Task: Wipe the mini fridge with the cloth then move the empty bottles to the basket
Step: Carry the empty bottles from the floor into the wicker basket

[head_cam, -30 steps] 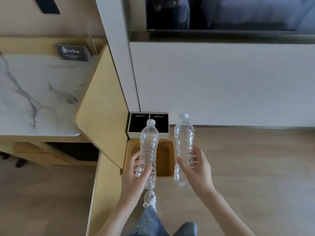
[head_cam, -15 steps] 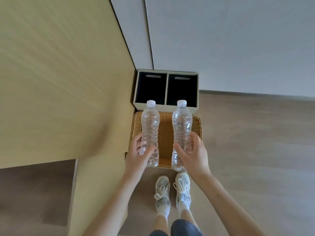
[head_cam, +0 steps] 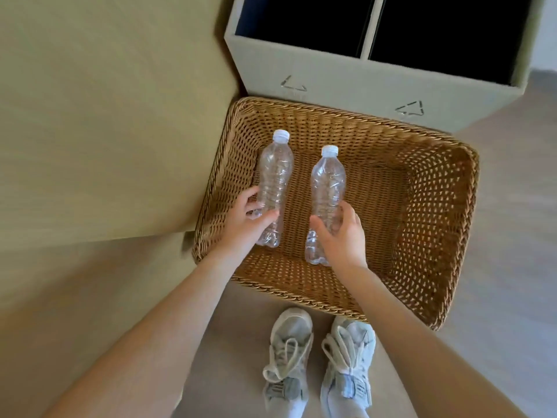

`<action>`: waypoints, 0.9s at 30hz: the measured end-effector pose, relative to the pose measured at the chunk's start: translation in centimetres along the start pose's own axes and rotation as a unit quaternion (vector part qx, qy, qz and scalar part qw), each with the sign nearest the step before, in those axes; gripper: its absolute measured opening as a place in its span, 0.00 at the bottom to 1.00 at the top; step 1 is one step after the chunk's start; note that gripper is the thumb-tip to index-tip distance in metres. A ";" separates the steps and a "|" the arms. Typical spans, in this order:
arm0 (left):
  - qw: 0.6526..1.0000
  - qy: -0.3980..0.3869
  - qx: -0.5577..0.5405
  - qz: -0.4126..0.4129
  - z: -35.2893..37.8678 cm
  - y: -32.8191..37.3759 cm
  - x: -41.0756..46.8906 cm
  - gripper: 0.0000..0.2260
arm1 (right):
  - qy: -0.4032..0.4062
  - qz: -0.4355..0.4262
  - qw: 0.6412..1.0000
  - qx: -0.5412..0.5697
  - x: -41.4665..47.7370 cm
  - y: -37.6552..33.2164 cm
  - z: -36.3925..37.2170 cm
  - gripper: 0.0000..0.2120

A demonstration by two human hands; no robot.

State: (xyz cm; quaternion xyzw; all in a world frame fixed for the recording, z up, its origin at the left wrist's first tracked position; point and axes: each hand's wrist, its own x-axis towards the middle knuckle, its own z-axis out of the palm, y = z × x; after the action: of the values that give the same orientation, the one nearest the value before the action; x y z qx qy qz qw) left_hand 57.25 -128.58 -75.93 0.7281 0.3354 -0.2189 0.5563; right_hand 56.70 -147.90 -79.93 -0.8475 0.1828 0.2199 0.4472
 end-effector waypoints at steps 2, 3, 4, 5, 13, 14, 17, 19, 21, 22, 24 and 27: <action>1.000 -0.001 0.011 -0.001 0.6 -2.0 2.4 0.24 | 0.001 0.006 1.000 0.006 1.9 1.4 2.1 0.35; 1.000 -0.004 0.014 -0.003 0.9 -2.9 3.4 0.25 | 0.000 0.008 1.000 0.009 2.6 1.9 2.9 0.34; 1.000 -0.007 0.018 -0.004 1.1 -3.6 4.3 0.26 | 0.000 0.009 1.000 0.011 3.2 2.2 3.6 0.34; 1.000 -0.010 0.023 -0.004 1.3 -4.2 5.1 0.27 | -0.002 0.009 1.000 0.012 3.7 2.5 4.3 0.34; 0.998 -0.013 0.063 0.019 2.7 -5.9 8.0 0.29 | -0.031 0.023 0.999 -0.024 6.1 2.7 7.5 0.36; 0.998 -0.006 0.067 0.023 3.0 -5.8 8.2 0.29 | -0.032 0.024 0.999 -0.030 6.3 2.7 7.7 0.37; 0.996 0.009 0.082 0.032 3.5 -5.7 8.5 0.29 | -0.036 0.018 0.996 -0.080 6.9 2.5 8.0 0.41; 0.993 0.015 0.115 0.035 3.5 -5.5 8.5 0.33 | -0.052 0.017 0.988 -0.147 7.0 2.1 7.6 0.45; 0.985 0.032 0.163 0.038 3.2 -4.7 7.8 0.37 | -0.057 0.009 0.977 -0.204 6.5 1.5 6.4 0.44; 0.980 0.046 0.186 0.046 3.0 -4.0 7.1 0.37 | -0.053 -0.001 0.974 -0.220 5.9 1.0 5.5 0.42; 0.970 0.072 0.217 0.080 2.6 -2.0 4.7 0.34 | -0.039 -0.037 0.972 -0.229 4.2 -0.6 2.8 0.33; 0.968 0.070 0.211 0.118 1.4 2.7 -0.8 0.27 | -0.012 -0.097 0.974 -0.206 0.4 -4.5 -2.5 0.21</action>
State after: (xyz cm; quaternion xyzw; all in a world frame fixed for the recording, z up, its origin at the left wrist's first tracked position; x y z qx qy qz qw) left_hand 58.70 -130.52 -73.99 0.8771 0.2315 -0.1658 0.3867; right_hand 59.86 -147.68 -75.85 -0.9324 0.0453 0.2190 0.2839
